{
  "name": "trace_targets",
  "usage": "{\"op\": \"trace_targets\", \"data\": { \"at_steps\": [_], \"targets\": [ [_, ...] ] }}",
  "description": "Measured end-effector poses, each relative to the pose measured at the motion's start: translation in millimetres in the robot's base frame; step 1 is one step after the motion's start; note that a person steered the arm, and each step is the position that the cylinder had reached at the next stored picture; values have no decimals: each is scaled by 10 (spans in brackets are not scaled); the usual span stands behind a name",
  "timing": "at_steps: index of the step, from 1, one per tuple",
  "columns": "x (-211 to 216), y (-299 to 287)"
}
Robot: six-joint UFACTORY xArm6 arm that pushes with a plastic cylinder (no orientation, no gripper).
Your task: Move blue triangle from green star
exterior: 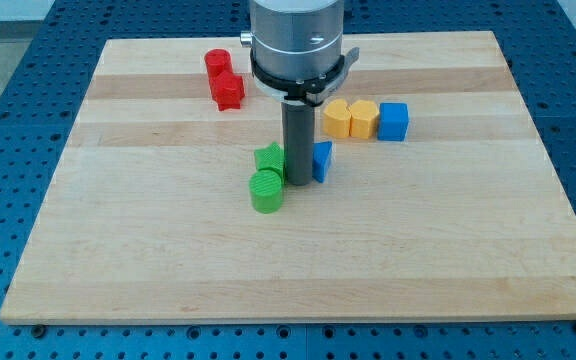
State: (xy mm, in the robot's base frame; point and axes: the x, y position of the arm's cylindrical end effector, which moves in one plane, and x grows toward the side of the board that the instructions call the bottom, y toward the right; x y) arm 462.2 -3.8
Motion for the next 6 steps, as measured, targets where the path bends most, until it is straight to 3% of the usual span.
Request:
{"op": "trace_targets", "data": {
  "at_steps": [2,3,6],
  "targets": [
    [1030,34],
    [816,272],
    [190,12]
  ]
}}
